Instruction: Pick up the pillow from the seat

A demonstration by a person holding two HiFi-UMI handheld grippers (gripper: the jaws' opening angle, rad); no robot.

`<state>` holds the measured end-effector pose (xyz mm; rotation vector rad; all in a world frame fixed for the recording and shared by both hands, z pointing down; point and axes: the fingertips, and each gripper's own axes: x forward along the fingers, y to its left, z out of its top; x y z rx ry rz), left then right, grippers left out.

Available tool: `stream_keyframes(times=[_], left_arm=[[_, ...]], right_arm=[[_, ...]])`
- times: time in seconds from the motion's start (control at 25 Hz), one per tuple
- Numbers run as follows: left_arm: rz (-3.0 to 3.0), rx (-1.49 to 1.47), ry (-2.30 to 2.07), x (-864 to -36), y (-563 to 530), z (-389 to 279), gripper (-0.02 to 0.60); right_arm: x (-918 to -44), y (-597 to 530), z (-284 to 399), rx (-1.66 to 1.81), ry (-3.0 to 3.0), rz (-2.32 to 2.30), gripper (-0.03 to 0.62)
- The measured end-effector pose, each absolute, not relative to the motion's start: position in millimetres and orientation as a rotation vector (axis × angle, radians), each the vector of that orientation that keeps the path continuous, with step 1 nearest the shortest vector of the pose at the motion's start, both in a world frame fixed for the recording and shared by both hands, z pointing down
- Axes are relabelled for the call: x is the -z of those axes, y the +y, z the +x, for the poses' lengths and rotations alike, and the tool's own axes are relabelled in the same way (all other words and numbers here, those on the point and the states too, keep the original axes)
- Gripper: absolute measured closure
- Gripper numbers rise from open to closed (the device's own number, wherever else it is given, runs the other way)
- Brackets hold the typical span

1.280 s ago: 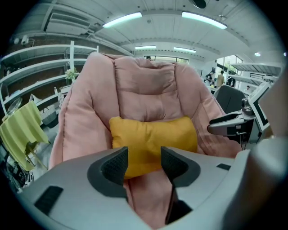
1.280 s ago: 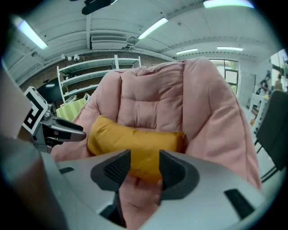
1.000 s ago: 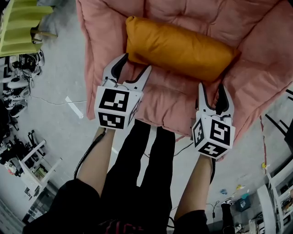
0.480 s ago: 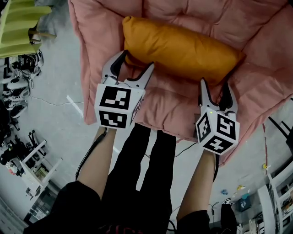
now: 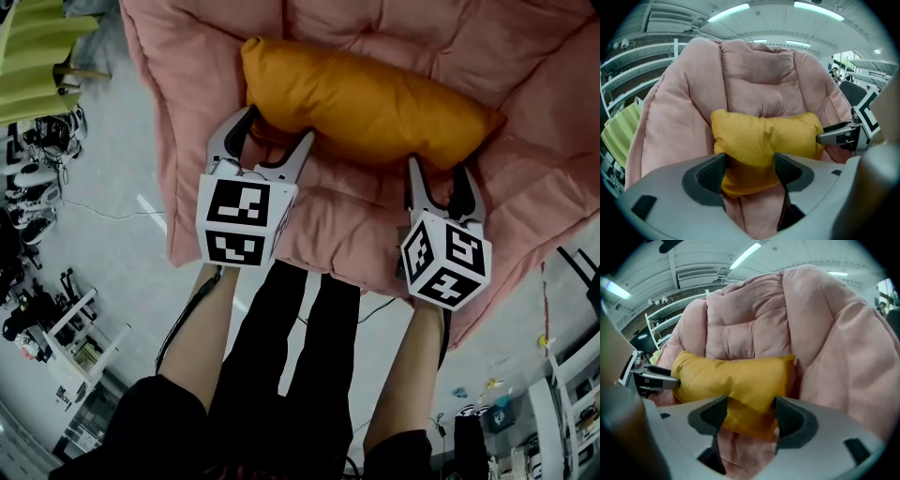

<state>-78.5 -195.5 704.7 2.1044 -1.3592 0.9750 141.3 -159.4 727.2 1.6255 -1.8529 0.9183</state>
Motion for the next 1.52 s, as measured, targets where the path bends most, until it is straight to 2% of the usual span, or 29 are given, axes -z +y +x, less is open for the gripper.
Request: stream_keyframes(times=[0.96, 1.12, 1.52], left_arm=[[2.047, -1.043, -1.366, -742, -220, -75, 0.276], [2.053, -1.051, -1.368, -745, -219, -70, 0.296], [2.080, -1.033, -1.340, -740, -213, -66, 0.398]], right_arm=[[-760, -183, 130, -0.883, -1.805, 1.635, 0.284], [-763, -183, 131, -0.864, -1.797, 1.628, 0.289], [-759, -180, 126, -0.855, -1.780, 1.609, 0.385]])
